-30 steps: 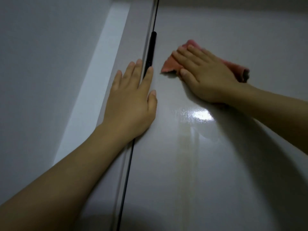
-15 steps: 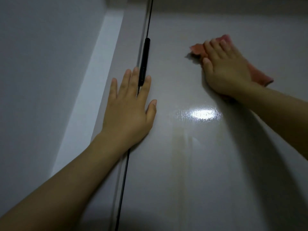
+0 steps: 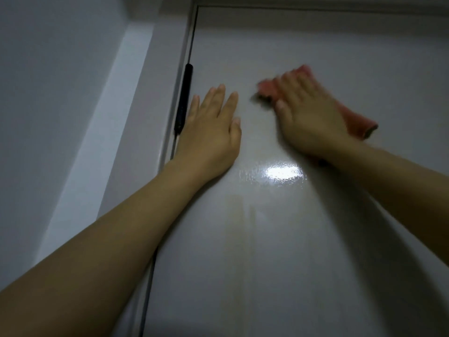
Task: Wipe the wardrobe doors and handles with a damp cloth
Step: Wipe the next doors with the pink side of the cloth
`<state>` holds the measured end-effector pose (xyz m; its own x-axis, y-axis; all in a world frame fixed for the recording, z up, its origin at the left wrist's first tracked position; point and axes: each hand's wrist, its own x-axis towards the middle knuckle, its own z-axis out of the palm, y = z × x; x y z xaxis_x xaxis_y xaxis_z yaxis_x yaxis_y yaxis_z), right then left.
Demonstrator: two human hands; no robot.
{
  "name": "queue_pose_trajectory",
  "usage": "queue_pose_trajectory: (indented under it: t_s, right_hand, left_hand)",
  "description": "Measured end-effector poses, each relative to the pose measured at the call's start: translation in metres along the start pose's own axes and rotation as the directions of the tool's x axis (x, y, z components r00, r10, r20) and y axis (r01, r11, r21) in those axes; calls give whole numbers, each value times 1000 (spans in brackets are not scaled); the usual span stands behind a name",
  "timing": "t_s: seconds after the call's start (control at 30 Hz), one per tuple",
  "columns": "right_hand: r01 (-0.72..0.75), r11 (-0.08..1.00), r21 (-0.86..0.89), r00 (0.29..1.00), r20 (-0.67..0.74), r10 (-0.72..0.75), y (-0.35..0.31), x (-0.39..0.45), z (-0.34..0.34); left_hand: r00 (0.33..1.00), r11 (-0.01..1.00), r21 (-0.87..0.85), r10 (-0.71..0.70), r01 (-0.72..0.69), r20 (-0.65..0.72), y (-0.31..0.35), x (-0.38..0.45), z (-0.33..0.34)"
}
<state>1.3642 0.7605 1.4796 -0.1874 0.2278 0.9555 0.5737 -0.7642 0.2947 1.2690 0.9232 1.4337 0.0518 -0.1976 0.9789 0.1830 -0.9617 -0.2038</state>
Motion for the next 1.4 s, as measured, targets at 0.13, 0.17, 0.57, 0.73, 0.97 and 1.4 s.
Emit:
queue_pose_trajectory:
  t_s: [0.13, 0.17, 0.57, 0.73, 0.97, 1.4]
  right_hand:
    - [195, 981, 15, 981, 4, -195, 14, -35, -5]
    - [134, 991, 8, 991, 14, -134, 33, -20, -5]
    - [179, 984, 12, 983, -44, -178, 52, -44, -14]
    - [-252, 967, -39, 968, -3, 252, 98, 10, -11]
    - [48, 999, 25, 999, -12, -47, 93, -68, -19]
    - [60, 998, -20, 998, 11, -60, 154, -72, -24]
  left_hand:
    - [999, 997, 72, -30, 28, 36, -1, 2, 10]
    - [999, 997, 76, -23, 21, 31, -2, 1, 10]
    - [999, 999, 7, -49, 49, -5, 7, 1, 6]
    - [990, 989, 54, -132, 134, -39, 29, 9, 6]
    - [999, 1000, 9, -29, 29, 24, 83, 31, 24]
    - [989, 988, 65, -143, 140, 40, 145, 46, 40]
